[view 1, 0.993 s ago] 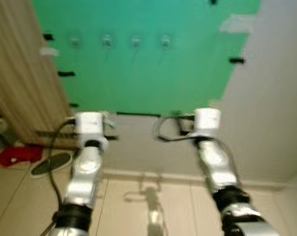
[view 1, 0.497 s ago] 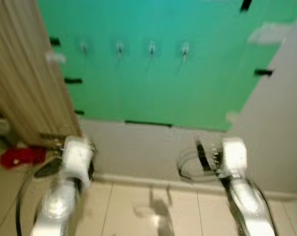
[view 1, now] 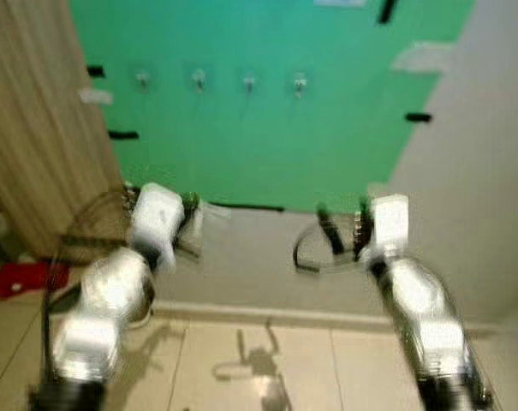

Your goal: Hang keys on a hook

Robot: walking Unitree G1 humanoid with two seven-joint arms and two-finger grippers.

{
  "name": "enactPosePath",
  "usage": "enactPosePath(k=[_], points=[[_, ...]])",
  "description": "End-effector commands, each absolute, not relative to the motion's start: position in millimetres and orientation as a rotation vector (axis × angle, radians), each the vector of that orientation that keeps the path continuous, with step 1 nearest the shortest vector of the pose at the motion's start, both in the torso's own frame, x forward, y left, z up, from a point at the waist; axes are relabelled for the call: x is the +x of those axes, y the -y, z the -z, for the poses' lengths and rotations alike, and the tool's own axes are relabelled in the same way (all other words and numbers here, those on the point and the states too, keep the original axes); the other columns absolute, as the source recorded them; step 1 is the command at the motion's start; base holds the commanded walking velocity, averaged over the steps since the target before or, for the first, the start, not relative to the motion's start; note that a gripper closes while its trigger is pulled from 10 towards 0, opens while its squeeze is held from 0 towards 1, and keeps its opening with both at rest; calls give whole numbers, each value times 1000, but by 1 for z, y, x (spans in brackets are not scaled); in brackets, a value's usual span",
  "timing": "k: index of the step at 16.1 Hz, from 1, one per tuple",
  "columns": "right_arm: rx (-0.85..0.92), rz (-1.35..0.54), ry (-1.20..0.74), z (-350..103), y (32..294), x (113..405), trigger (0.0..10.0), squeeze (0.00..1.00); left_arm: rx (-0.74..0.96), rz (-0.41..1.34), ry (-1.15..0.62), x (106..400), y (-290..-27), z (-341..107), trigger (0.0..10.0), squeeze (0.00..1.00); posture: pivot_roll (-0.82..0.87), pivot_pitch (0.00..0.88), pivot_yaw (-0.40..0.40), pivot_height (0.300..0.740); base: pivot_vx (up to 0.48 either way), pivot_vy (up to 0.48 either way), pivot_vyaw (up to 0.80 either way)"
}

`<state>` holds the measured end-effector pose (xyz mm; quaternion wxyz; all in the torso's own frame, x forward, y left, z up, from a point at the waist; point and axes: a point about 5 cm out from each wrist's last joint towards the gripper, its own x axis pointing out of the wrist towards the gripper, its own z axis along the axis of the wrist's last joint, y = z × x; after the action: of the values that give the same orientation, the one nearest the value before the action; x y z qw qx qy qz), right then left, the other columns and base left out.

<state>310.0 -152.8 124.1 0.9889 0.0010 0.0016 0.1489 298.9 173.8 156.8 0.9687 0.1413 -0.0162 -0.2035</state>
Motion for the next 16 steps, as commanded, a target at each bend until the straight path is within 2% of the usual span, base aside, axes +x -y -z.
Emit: enactPosePath(k=[1, 6, 8, 11, 14, 16], points=[[35, -265, -3, -129, 162, 318, 10000, 0, 263, 496, 4, 306, -176, -159, 10000, 0, 69, 0, -54, 740, 0, 0, 0], [44, -227, -31, -113, 143, 306, 10000, 0, 161, 677, 53, 322, -162, -186, 10000, 0, 30, 0, -18, 740, 0, 0, 0], [83, -266, -68, -104, 132, 301, 10000, 0, 145, 673, 56, 331, -162, -189, 10000, 0, 18, 0, -6, 740, 0, 0, -800], [72, -257, -90, -98, 130, 302, 10000, 0, 115, 663, 48, 337, -162, -189, 10000, 0, 18, 0, -4, 740, 0, 0, -800], [104, -279, -97, -96, 123, 302, 10000, 0, 82, 598, 12, 337, -174, -177, 10000, 0, 32, 0, -12, 740, 0, 0, -800], [110, -288, -105, -94, 120, 303, 10000, 0, 107, 585, -7, 337, -179, -172, 10000, 0, 42, 0, -17, 740, 0, 480, -800]])
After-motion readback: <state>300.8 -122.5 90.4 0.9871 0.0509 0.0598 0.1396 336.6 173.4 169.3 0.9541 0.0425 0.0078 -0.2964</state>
